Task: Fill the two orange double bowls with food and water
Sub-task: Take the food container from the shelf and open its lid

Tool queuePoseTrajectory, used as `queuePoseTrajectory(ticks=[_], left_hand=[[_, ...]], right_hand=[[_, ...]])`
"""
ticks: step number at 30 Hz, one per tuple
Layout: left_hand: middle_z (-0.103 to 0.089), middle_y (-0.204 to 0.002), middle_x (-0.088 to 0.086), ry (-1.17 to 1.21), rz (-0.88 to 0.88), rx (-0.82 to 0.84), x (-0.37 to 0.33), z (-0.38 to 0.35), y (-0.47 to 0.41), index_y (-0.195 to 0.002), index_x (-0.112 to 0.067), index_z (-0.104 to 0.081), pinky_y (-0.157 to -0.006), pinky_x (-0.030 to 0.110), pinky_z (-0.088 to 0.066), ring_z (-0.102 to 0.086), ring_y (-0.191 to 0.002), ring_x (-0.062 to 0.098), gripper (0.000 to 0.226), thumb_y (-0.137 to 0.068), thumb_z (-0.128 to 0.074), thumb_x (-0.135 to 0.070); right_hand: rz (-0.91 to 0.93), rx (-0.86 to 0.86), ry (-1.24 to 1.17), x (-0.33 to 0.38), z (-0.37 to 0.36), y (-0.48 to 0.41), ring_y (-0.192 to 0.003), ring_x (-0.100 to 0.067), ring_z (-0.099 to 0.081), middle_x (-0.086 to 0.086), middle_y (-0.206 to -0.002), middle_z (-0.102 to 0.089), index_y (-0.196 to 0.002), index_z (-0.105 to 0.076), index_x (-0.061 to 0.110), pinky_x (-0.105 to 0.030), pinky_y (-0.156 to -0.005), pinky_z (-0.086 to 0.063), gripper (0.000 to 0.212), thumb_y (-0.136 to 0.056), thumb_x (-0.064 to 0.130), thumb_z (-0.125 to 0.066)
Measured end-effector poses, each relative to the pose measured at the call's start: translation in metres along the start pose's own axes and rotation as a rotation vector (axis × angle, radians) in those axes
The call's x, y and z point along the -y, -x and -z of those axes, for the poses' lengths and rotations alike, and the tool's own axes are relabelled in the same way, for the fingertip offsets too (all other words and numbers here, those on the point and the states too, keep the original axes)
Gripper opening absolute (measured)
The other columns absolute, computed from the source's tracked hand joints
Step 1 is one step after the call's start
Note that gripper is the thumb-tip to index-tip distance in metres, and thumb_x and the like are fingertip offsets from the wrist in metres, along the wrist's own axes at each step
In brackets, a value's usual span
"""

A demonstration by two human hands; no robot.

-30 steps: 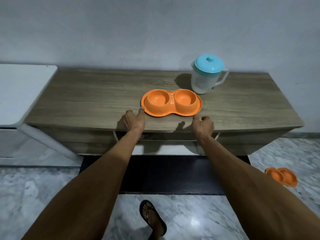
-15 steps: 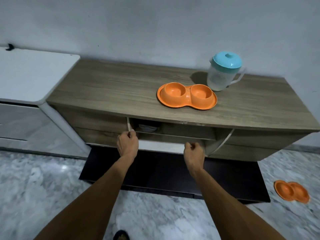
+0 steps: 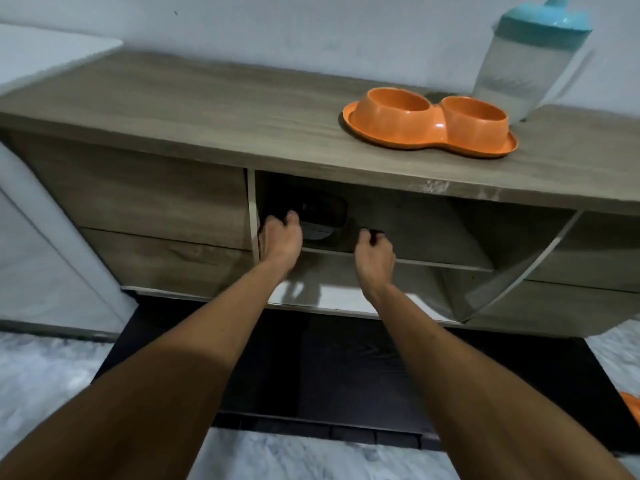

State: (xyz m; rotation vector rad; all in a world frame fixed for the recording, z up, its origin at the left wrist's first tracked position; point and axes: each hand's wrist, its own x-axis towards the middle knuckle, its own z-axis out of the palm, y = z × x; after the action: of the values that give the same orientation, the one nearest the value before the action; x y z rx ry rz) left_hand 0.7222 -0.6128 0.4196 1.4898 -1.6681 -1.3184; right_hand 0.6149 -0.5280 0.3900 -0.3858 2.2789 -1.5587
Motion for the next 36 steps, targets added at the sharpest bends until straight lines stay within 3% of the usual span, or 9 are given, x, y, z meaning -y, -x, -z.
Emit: queuePoseTrajectory(ticks=[3, 5, 9, 14, 19, 23, 27, 31, 36], left_hand=[[-0.050, -0.139, 0.021, 0.041, 0.016, -0.009, 0.012, -0.010, -0.023, -0.139, 0.000, -0.043, -0.098, 0.035, -0.038, -0.049, -0.126, 0.035, 0.050, -0.104, -0.032, -0.034], [-0.050, -0.140, 0.022, 0.049, 0.028, -0.005, 0.019, -0.015, -0.033, -0.139, 0.000, -0.044, -0.100, 0.035, -0.038, -0.048, -0.128, 0.036, 0.049, -0.104, -0.032, -0.032], [-0.046, -0.146, 0.020, 0.098, 0.078, -0.002, 0.023, -0.019, -0.046, -0.144, 0.000, -0.040, -0.106, 0.035, -0.035, -0.044, -0.132, 0.036, 0.047, -0.104, -0.034, -0.024], [-0.049, -0.142, 0.020, 0.176, 0.154, 0.005, 0.019, -0.020, -0.055, -0.142, 0.002, -0.041, -0.107, 0.035, -0.040, -0.047, -0.129, 0.036, 0.046, -0.098, -0.040, -0.013], [-0.059, -0.123, 0.019, 0.132, 0.112, 0.004, 0.022, -0.011, -0.025, -0.126, 0.000, -0.052, -0.082, 0.029, -0.037, -0.053, -0.101, 0.028, 0.036, -0.101, -0.043, -0.025], [-0.062, -0.118, 0.015, 0.153, 0.151, 0.021, 0.025, 0.001, 0.014, -0.124, -0.007, -0.055, -0.085, 0.032, -0.045, -0.057, -0.101, 0.028, 0.037, -0.101, -0.046, -0.034], [-0.065, -0.119, 0.015, 0.140, 0.224, 0.006, 0.013, 0.025, 0.076, -0.127, -0.006, -0.057, -0.086, 0.034, -0.049, -0.061, -0.105, 0.031, 0.040, -0.099, -0.050, -0.034], [-0.061, -0.129, 0.018, 0.056, 0.279, 0.032, -0.014, 0.048, 0.135, -0.136, -0.008, -0.053, -0.100, 0.042, -0.047, -0.057, -0.118, 0.037, 0.047, -0.097, -0.051, -0.035], [-0.062, -0.127, 0.019, 0.011, 0.272, -0.022, -0.074, 0.075, 0.195, -0.132, -0.006, -0.055, -0.095, 0.037, -0.045, -0.057, -0.118, 0.038, 0.041, -0.099, -0.050, -0.029]], right_hand=[[0.011, 0.033, -0.034, 0.000, -0.021, -0.019, -0.103, -0.029, -0.060, -0.017, -0.114, -0.064, -0.111, -0.062, 0.002, -0.034, -0.086, -0.045, 0.029, -0.101, 0.024, -0.047], [-0.010, 0.059, -0.027, 0.001, -0.031, -0.026, -0.110, -0.031, -0.058, -0.020, -0.125, -0.061, -0.124, -0.058, 0.001, -0.030, -0.087, -0.041, 0.035, -0.101, 0.025, -0.047], [-0.049, 0.104, -0.005, 0.006, -0.044, -0.034, -0.132, -0.033, -0.046, -0.016, -0.146, -0.048, -0.146, -0.043, 0.009, -0.032, -0.106, -0.037, 0.053, -0.102, 0.038, -0.044], [-0.089, 0.130, 0.050, 0.010, -0.047, -0.033, -0.120, -0.036, -0.054, -0.019, -0.132, -0.057, -0.130, -0.056, 0.004, -0.036, -0.102, -0.043, 0.036, -0.103, 0.022, -0.041], [-0.188, 0.121, -0.038, 0.009, -0.036, -0.011, -0.114, -0.034, -0.058, -0.017, -0.126, -0.062, -0.130, -0.057, 0.003, -0.038, -0.100, -0.046, 0.036, -0.098, 0.018, -0.048], [-0.204, 0.125, -0.057, 0.014, -0.016, 0.030, -0.111, -0.029, -0.059, -0.004, -0.115, -0.064, -0.122, -0.061, 0.010, -0.040, -0.102, -0.046, 0.034, -0.100, 0.032, -0.049], [-0.264, 0.148, -0.058, 0.023, 0.026, 0.077, -0.101, -0.028, -0.064, -0.009, -0.107, -0.070, -0.108, -0.068, 0.017, -0.040, -0.094, -0.052, 0.024, -0.097, 0.032, -0.053], [-0.298, 0.185, -0.045, 0.048, 0.073, 0.125, -0.111, -0.030, -0.062, -0.008, -0.116, -0.069, -0.120, -0.066, 0.021, -0.046, -0.099, -0.050, 0.030, -0.097, 0.034, -0.052], [-0.290, 0.170, -0.048, 0.102, 0.127, 0.165, -0.107, -0.031, -0.062, -0.010, -0.113, -0.069, -0.122, -0.066, 0.019, -0.040, -0.096, -0.050, 0.030, -0.099, 0.032, -0.051]])
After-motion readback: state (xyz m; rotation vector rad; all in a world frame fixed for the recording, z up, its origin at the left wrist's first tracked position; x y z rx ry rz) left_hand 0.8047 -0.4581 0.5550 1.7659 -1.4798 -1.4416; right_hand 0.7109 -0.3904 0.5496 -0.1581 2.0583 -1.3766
